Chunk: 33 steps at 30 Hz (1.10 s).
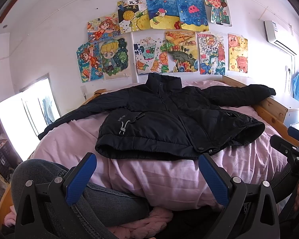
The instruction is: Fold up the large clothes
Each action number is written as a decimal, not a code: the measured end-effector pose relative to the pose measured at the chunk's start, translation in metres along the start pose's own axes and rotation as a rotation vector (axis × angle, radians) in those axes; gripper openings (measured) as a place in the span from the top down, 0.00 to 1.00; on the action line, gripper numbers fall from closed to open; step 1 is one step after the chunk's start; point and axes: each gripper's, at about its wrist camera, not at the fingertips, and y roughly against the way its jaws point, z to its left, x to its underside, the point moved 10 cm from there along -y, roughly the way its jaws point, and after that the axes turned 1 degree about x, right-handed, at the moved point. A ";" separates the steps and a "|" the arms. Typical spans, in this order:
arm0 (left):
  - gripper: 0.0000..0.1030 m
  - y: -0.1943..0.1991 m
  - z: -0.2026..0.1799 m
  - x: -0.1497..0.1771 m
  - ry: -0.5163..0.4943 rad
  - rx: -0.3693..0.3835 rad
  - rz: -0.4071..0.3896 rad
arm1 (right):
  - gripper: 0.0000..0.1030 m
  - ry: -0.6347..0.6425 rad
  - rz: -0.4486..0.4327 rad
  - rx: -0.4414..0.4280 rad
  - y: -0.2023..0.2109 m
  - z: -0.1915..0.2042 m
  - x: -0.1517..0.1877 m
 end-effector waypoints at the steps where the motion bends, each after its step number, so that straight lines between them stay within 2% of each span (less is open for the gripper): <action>1: 0.00 0.000 0.000 0.000 -0.001 0.001 0.001 | 0.01 0.000 0.001 0.000 -0.001 0.000 0.000; 33: 0.00 0.002 0.001 -0.003 -0.001 0.003 0.001 | 0.01 -0.001 0.000 -0.001 -0.001 0.000 0.000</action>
